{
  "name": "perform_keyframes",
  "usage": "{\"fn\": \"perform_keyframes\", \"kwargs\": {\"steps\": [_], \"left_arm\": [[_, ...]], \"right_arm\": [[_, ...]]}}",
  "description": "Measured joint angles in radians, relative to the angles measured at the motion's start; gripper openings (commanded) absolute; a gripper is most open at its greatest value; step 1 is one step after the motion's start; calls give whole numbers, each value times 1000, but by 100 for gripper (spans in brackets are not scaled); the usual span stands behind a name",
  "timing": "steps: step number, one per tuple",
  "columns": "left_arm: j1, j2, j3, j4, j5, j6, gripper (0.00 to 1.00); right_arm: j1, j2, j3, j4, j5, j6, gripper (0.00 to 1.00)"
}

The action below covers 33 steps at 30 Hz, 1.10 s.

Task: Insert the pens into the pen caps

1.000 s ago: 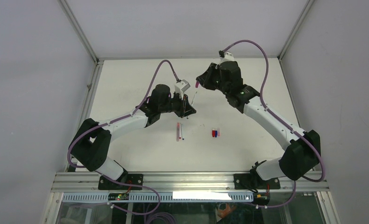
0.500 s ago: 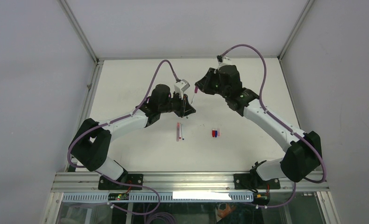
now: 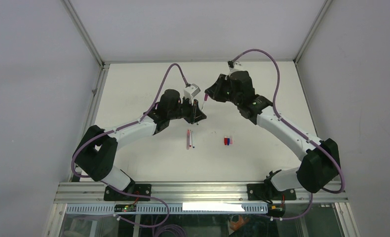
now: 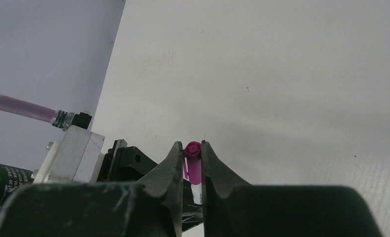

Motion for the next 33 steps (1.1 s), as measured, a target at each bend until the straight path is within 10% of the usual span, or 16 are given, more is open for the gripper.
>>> {"fn": "perform_keyframes", "kwargs": {"steps": [12, 22, 33], "left_arm": [[-6, 0, 0, -25, -85, 29, 0], [-5, 0, 0, 5, -86, 37, 0], [-5, 13, -2, 29, 68, 57, 0]], "right_arm": [[39, -16, -78, 60, 35, 22, 0], [71, -21, -73, 42, 58, -54, 50], [19, -105, -83, 175, 41, -167, 51]]}}
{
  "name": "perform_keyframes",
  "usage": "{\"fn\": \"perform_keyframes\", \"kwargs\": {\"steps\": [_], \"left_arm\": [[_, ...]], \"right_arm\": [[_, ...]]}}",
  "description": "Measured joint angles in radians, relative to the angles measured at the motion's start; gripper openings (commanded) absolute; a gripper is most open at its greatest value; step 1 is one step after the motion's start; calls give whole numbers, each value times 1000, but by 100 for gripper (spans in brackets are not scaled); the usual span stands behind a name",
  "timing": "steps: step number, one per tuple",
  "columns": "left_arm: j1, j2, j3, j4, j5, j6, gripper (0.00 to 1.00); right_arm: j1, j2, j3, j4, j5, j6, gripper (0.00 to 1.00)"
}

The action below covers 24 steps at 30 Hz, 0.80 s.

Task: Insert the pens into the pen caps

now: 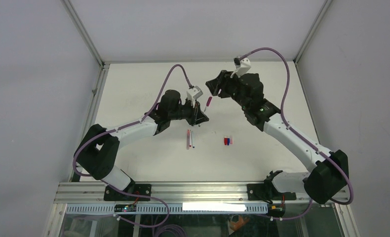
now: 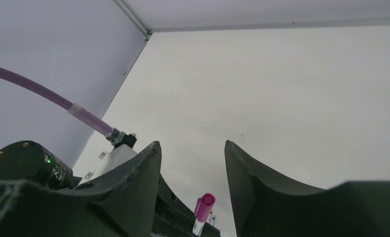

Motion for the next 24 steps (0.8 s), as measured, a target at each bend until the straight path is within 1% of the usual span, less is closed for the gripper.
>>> {"fn": "perform_keyframes", "kwargs": {"steps": [5, 12, 18, 24], "left_arm": [[0, 3, -20, 47, 89, -1, 0], [0, 3, -22, 122, 170, -11, 0], [1, 3, -22, 145, 188, -20, 0], [2, 3, -22, 150, 187, -20, 0]], "right_arm": [[-46, -19, -15, 64, -45, -4, 48], [-49, -19, -104, 116, -148, 2, 45], [-49, -40, -167, 136, -200, 16, 37], [-49, -64, -175, 146, -210, 28, 23]]}}
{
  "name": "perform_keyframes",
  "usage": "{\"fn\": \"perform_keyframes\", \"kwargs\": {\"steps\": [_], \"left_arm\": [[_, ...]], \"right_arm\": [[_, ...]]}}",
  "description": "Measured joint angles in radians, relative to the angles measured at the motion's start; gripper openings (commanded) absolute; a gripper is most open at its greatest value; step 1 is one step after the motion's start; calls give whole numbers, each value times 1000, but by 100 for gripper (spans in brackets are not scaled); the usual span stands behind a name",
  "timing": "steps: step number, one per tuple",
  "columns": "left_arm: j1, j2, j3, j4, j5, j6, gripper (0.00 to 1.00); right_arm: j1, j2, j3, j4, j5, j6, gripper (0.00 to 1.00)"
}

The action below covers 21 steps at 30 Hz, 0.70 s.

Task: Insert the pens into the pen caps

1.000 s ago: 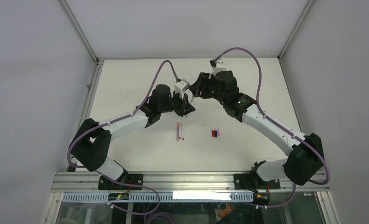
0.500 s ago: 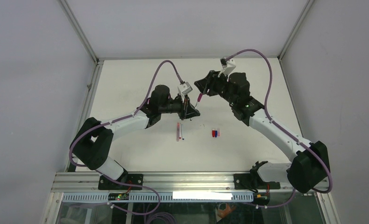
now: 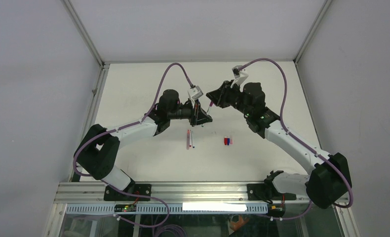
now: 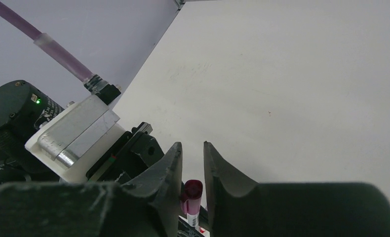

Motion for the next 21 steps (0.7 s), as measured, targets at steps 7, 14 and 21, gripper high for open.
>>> {"fn": "perform_keyframes", "kwargs": {"steps": [7, 14, 21], "left_arm": [[0, 0, 0, -3, -8, 1, 0], [0, 0, 2, -11, -26, 4, 0], [5, 0, 65, -108, -42, 57, 0]], "right_arm": [[0, -2, -10, 15, -16, 11, 6], [0, -2, -15, 19, -18, 12, 0], [-3, 1, -16, 48, -17, 20, 0]]}}
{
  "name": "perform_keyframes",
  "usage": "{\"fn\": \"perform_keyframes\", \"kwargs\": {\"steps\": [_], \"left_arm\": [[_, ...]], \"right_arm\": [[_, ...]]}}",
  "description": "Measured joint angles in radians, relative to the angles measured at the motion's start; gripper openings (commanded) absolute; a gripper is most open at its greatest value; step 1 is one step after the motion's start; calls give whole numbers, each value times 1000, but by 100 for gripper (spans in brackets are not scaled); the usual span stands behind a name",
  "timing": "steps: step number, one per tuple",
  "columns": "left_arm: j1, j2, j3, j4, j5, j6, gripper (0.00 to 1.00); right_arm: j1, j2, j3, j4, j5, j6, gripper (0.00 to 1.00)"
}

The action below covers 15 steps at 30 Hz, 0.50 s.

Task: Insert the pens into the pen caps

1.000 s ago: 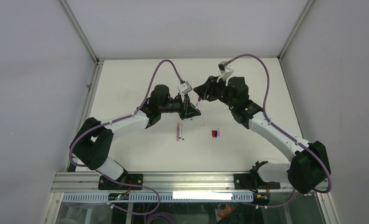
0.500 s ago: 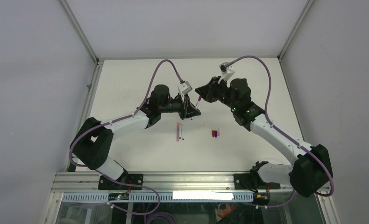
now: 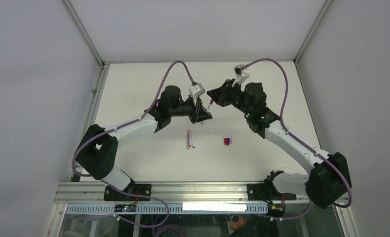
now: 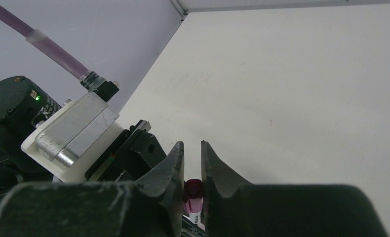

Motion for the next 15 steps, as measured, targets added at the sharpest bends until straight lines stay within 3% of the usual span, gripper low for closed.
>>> {"fn": "perform_keyframes", "kwargs": {"steps": [15], "left_arm": [[8, 0, 141, -214, -107, 177, 0]], "right_arm": [[0, 56, -6, 153, 38, 13, 0]]}}
